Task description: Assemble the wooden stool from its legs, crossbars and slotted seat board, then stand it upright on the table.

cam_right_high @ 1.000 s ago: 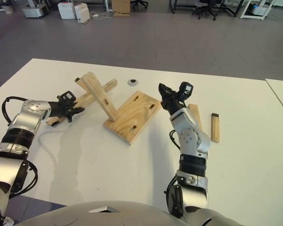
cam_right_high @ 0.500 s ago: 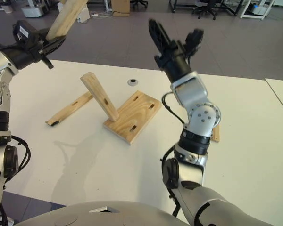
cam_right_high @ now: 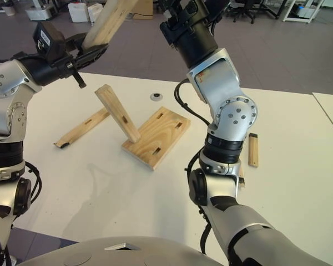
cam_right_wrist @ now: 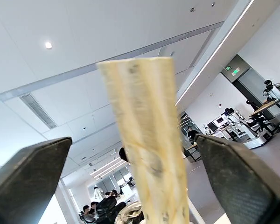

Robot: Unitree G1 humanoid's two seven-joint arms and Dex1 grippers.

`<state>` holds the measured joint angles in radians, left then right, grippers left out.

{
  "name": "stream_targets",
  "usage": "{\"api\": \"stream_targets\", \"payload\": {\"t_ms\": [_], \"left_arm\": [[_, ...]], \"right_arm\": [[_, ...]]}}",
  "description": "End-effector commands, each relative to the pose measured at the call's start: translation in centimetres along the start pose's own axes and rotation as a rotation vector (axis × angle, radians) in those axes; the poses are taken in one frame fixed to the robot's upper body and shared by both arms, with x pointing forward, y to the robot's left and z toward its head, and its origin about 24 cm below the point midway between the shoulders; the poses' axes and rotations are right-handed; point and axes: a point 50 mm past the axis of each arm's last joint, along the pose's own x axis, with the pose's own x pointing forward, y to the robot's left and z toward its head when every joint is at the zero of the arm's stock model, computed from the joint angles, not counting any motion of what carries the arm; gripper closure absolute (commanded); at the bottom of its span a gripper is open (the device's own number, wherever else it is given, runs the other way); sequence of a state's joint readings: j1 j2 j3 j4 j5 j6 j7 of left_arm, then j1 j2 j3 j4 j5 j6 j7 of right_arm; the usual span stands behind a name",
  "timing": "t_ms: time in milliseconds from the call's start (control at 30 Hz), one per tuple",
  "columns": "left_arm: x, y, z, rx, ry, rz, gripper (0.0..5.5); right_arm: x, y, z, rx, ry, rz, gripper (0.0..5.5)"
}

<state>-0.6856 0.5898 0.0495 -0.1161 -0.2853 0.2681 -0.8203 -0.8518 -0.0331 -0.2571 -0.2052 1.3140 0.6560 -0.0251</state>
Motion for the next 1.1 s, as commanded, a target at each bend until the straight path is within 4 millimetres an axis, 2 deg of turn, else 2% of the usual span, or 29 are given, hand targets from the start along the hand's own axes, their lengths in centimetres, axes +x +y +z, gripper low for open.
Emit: {"api": "stream_targets", "payload": {"t_ms": [33,233,367,700,833,933,967,1033,1100], "left_arm": [[-0.1,-0.7,0.2,-0.014,0.012,-0.044,4.47],[-0.5,-1.3,0.3,-0.028,0.023,-0.051,4.47],[-0.8,-1.4,0.4,-0.022,0.031,-0.045,4.47],[-0.2,-1.4,1.4,0.091,-0.008,-0.029,4.47],[-0.3,-1.1,2.0,0.128,-0.029,0.0,4.47],[-0.5,-1.0,2.4,0.158,-0.057,0.026,4.47],[-0.5,-0.8,2.6,0.152,-0.072,0.047,4.1],[-0.6,-0.3,3.0,0.134,-0.096,0.084,3.7],[-1.2,0.2,3.5,0.122,-0.101,0.123,3.27]], "right_arm": [[0.3,0.3,-0.2,-0.067,0.01,0.022,0.6],[0.4,0.3,0.0,-0.055,-0.01,0.031,0.6],[0.1,-0.2,0.5,-0.032,-0.042,0.008,1.15],[0.1,-0.9,-0.2,0.029,-0.06,-0.091,3.25],[0.3,-1.7,-0.1,0.03,-0.065,-0.141,3.32],[0.4,-2.1,0.8,0.009,-0.092,-0.171,3.37],[0.5,-2.1,1.4,-0.008,-0.103,-0.173,3.4],[0.8,-1.8,2.5,-0.042,-0.122,-0.164,3.43],[1.0,-1.2,4.6,-0.102,-0.164,-0.145,3.43]]}}
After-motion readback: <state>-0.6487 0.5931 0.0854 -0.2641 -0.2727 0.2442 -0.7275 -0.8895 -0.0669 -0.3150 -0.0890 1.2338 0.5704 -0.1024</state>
